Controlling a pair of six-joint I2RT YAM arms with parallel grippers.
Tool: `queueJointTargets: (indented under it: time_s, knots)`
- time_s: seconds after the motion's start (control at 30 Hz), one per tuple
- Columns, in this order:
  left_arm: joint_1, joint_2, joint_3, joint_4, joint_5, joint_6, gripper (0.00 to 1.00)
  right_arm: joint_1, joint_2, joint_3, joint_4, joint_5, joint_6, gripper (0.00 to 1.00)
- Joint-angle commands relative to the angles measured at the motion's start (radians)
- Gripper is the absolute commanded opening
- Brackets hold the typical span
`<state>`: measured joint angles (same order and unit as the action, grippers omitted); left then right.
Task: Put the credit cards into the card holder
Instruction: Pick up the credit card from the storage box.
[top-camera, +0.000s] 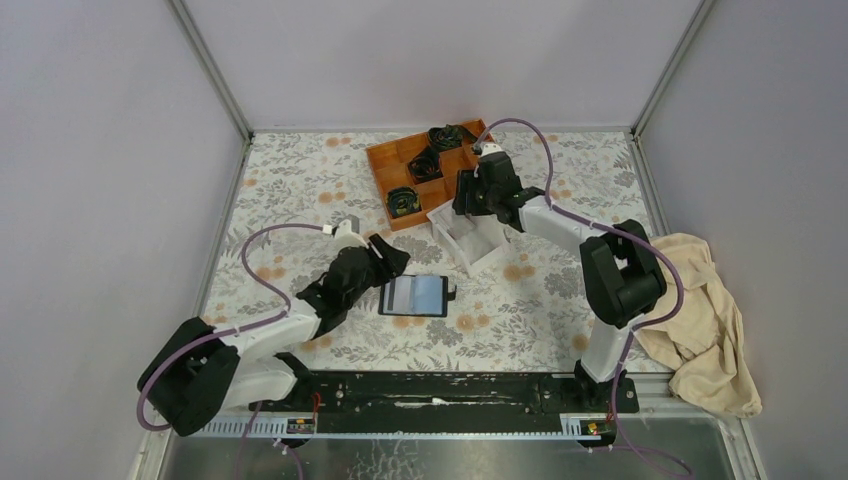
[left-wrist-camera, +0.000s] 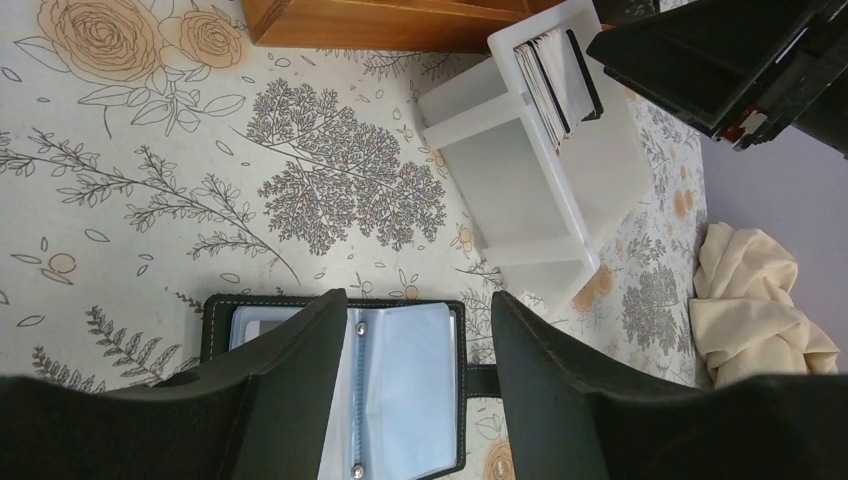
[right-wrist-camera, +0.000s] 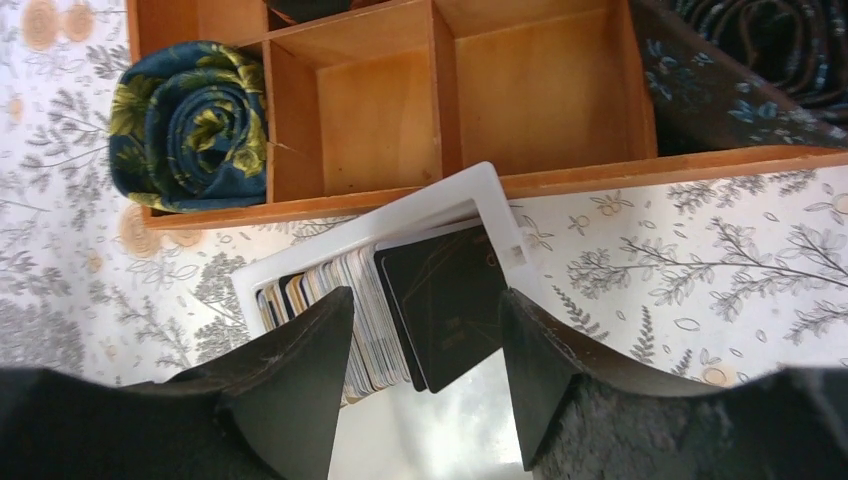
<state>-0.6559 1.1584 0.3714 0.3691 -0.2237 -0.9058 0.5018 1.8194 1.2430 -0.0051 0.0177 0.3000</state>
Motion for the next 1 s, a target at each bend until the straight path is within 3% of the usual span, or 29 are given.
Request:
queueJointTargets:
  time_s: [0.0, 0.37, 0.97]
  knots:
    - [0.009, 0.045, 0.046, 0.089, 0.013, 0.015, 0.63, -0.039, 0.023, 0.046, 0.061, -0.119, 0.039, 0.63]
    - [0.009, 0.170, 0.145, 0.129, 0.032, 0.017, 0.62, -0.072, 0.057, 0.026, 0.094, -0.257, 0.122, 0.62]
    - [0.019, 0.384, 0.265, 0.191, 0.117, 0.002, 0.59, -0.077, 0.023, -0.011, 0.096, -0.303, 0.166, 0.54]
